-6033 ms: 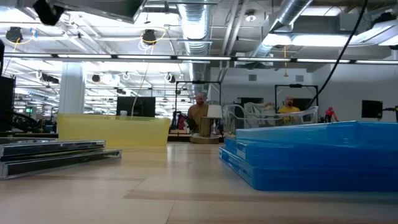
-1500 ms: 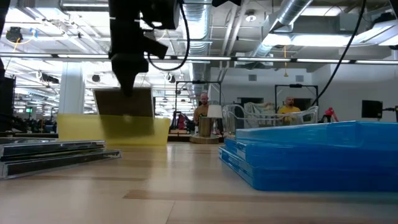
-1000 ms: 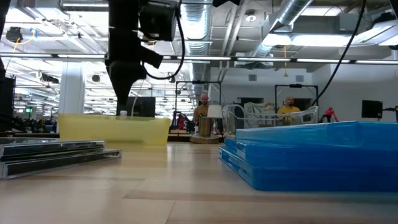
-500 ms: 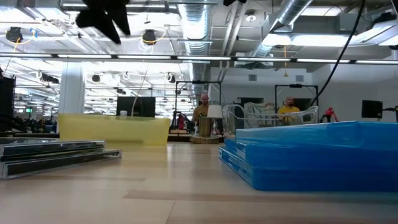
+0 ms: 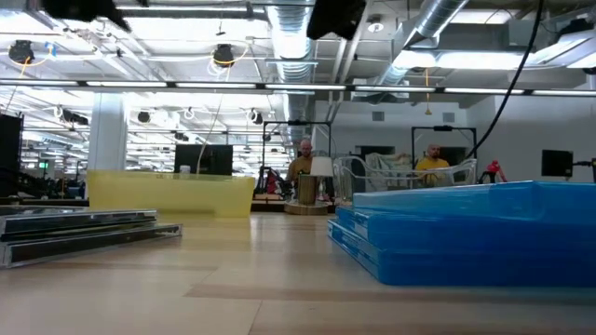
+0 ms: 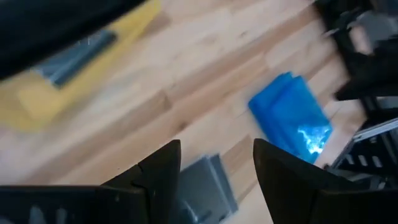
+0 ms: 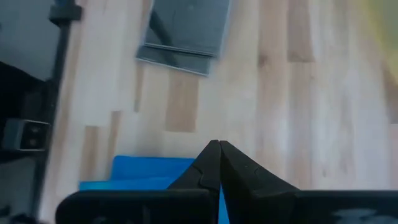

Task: Pick & place jewel cases by type
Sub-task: Put the top black CD case into the yellow bin

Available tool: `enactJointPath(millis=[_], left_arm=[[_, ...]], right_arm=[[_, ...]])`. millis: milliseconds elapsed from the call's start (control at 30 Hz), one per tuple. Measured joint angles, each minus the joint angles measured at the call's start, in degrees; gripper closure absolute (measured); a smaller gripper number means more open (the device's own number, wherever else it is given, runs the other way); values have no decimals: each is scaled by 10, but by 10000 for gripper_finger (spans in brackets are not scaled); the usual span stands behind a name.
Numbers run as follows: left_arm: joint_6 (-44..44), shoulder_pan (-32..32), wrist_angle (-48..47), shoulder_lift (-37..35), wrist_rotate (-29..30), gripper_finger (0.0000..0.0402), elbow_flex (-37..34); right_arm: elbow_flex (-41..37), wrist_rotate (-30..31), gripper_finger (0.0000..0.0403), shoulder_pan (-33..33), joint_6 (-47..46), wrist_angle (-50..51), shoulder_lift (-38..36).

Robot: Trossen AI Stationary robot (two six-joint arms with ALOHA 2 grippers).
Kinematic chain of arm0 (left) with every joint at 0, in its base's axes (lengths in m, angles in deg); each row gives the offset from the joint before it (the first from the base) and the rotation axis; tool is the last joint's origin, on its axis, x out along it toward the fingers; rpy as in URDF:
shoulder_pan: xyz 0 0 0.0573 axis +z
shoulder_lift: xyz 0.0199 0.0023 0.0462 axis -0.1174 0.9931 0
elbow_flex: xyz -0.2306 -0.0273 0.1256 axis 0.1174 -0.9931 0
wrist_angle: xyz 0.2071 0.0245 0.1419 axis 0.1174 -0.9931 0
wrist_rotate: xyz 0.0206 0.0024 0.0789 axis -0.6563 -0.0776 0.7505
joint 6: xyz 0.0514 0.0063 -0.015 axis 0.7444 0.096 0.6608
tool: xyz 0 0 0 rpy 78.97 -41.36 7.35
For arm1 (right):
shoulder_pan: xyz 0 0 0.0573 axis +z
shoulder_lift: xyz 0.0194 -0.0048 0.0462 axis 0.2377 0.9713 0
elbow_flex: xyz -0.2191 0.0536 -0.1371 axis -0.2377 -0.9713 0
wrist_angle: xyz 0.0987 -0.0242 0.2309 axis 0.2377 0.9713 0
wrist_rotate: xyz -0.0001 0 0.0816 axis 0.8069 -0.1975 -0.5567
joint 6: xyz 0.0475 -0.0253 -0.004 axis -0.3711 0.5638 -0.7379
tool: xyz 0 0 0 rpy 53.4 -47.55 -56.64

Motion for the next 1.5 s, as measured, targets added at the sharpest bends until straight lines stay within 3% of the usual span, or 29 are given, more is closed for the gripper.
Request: enactJointPath(millis=[167,400,733,933,1300,1500], left_arm=[[-106,-47,49,-25,-11,207,-109],[-205,-90,145,-121,-8,207,-249],[-311,-170,206,-196,-18,207,-389],[-335,-211,273,-188,-30,207,-435],[-377,-279,290,-166,-21,207,-452],[-405,-312,290,-130,-19,207,-452]], right_arm=[[-7,-9,403,-4,-8,-30,2],[-18,-6,403,8,-27,-97,12],[-62,-5,403,8,-117,-208,73],[-47,-23,403,24,-164,-305,142],[53,-29,403,46,-175,-304,257],[75,-22,403,46,-176,-302,265]])
